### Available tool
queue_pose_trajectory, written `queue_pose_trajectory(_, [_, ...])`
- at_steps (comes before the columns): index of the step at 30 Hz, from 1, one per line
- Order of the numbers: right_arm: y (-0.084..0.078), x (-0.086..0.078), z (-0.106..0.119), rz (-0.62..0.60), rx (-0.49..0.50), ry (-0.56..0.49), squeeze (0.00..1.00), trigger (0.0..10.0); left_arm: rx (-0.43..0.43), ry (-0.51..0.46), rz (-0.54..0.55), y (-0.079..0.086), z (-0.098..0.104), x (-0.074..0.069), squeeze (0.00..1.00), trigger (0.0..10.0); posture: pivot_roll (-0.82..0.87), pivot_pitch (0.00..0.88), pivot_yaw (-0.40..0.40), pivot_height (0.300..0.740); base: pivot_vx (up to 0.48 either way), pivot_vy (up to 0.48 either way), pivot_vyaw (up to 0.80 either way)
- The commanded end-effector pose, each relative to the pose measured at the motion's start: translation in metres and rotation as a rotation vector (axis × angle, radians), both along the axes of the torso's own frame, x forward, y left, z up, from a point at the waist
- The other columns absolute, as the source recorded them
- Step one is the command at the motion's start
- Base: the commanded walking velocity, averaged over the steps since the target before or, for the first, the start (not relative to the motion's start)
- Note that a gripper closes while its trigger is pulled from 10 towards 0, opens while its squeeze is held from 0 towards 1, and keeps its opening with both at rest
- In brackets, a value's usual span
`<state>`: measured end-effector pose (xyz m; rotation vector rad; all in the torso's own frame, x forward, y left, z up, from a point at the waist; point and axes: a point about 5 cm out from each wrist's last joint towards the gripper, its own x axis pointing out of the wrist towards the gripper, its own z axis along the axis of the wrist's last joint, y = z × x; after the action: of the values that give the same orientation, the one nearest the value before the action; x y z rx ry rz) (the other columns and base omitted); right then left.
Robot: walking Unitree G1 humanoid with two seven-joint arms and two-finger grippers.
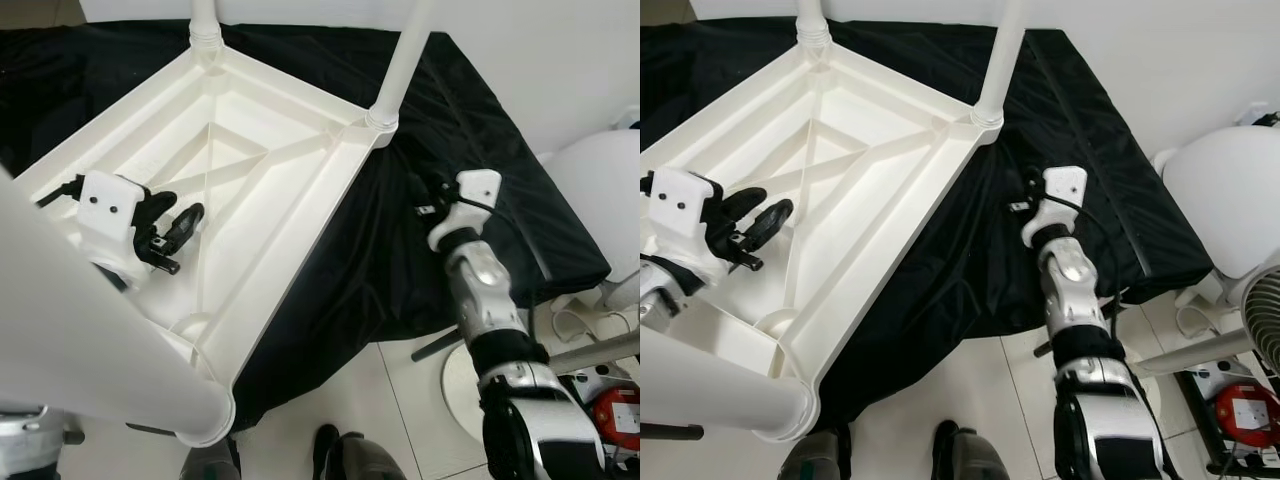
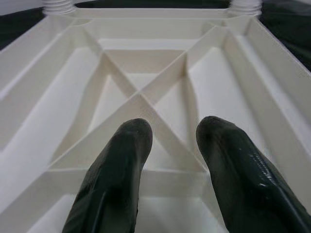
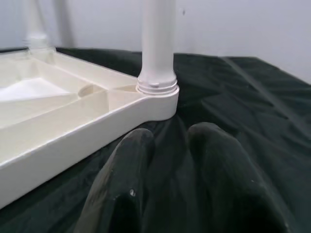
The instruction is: Building children table
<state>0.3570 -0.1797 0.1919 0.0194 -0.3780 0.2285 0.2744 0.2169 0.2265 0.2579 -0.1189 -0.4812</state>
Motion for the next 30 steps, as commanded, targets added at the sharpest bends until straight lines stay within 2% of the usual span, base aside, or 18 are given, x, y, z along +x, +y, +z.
queue_pose_trajectory(1, [-0.004, -0.010, -0.002, 0.021, 0.006, -0.003, 0.00, 10.0, 0.010, 0.027, -0.059, 0.006, -0.005, 0.000, 0.00, 10.0, 0.18, 0.226, -0.081, 0.740, 0.000, 0.000, 0.00])
queue_pose_trajectory(3, [-0.007, -0.020, -0.005, 0.038, 0.002, -0.009, 0.00, 10.0, 0.007, 0.061, -0.097, 0.012, -0.007, 0.001, 0.00, 10.0, 0.17, 0.225, -0.081, 0.740, 0.000, 0.000, 0.00])
queue_pose_trajectory(5, [-0.007, -0.023, -0.005, 0.043, 0.001, -0.010, 0.00, 10.0, 0.007, 0.073, -0.117, 0.013, -0.008, 0.000, 0.00, 10.0, 0.17, 0.225, -0.081, 0.740, 0.000, 0.000, 0.00])
queue_pose_trajectory(6, [-0.007, -0.026, -0.006, 0.047, -0.009, -0.010, 0.00, 10.0, -0.001, 0.089, -0.137, 0.016, -0.009, 0.000, 1.00, 10.0, 0.17, 0.224, -0.080, 0.740, 0.000, 0.000, 0.00])
queue_pose_trajectory(10, [-0.010, -0.040, -0.006, 0.076, -0.015, 0.007, 0.00, 10.0, -0.023, 0.103, -0.237, 0.024, -0.007, -0.005, 1.00, 10.0, 0.15, 0.222, -0.079, 0.740, 0.000, 0.000, 0.00])
queue_pose_trajectory(14, [-0.014, -0.045, -0.007, 0.081, -0.033, 0.024, 0.00, 10.0, 0.011, 0.092, -0.277, 0.031, -0.004, -0.007, 1.00, 10.0, 0.14, 0.218, -0.076, 0.740, 0.000, 0.000, 0.00])
queue_pose_trajectory(15, [-0.015, -0.046, -0.007, 0.082, -0.038, 0.027, 0.00, 10.0, 0.014, 0.110, -0.288, 0.033, -0.004, -0.008, 0.52, 10.0, 0.14, 0.218, -0.076, 0.740, 0.000, 0.000, 0.00])
queue_pose_trajectory(17, [-0.016, -0.047, -0.007, 0.083, -0.043, 0.029, 0.00, 10.0, 0.013, 0.132, -0.296, 0.034, -0.004, -0.008, 0.52, 10.0, 0.14, 0.218, -0.076, 0.740, 0.000, 0.000, 0.00])
queue_pose_trajectory(18, [-0.016, -0.049, -0.006, 0.091, -0.048, 0.033, 0.00, 10.0, 0.037, 0.153, -0.334, 0.037, -0.005, -0.012, 0.00, 10.0, 0.14, 0.209, -0.074, 0.740, 0.000, 0.000, 0.00])
queue_pose_trajectory(19, [-0.016, -0.051, -0.005, 0.098, -0.052, 0.036, 0.00, 10.0, 0.055, 0.166, -0.363, 0.039, -0.005, -0.015, 0.00, 10.0, 0.14, 0.209, -0.074, 0.740, 0.000, 0.000, 0.00])
queue_pose_trajectory(20, [-0.016, -0.054, -0.004, 0.116, -0.071, 0.038, 0.00, 10.0, 0.105, 0.185, -0.420, 0.043, -0.006, -0.025, 0.00, 10.0, 0.13, 0.205, -0.066, 0.740, 0.000, 0.000, 0.00])
queue_pose_trajectory(27, [-0.015, -0.056, -0.005, 0.126, -0.084, 0.047, 0.00, 10.0, 0.132, 0.181, -0.465, 0.039, -0.005, -0.031, 0.00, 10.0, 0.14, 0.202, -0.065, 0.740, 0.000, 0.000, 0.00])
queue_pose_trajectory(28, [-0.015, -0.057, -0.005, 0.135, -0.092, 0.055, 0.00, 10.0, 0.141, 0.206, -0.492, 0.038, -0.006, -0.033, 0.00, 10.0, 0.14, 0.203, -0.067, 0.740, 0.000, 0.000, 0.00])
queue_pose_trajectory(30, [-0.015, -0.058, -0.004, 0.147, -0.108, 0.061, 0.00, 10.0, 0.205, 0.214, -0.535, 0.038, -0.008, -0.040, 0.00, 10.0, 0.14, 0.203, -0.070, 0.740, 0.000, 0.000, 0.00])
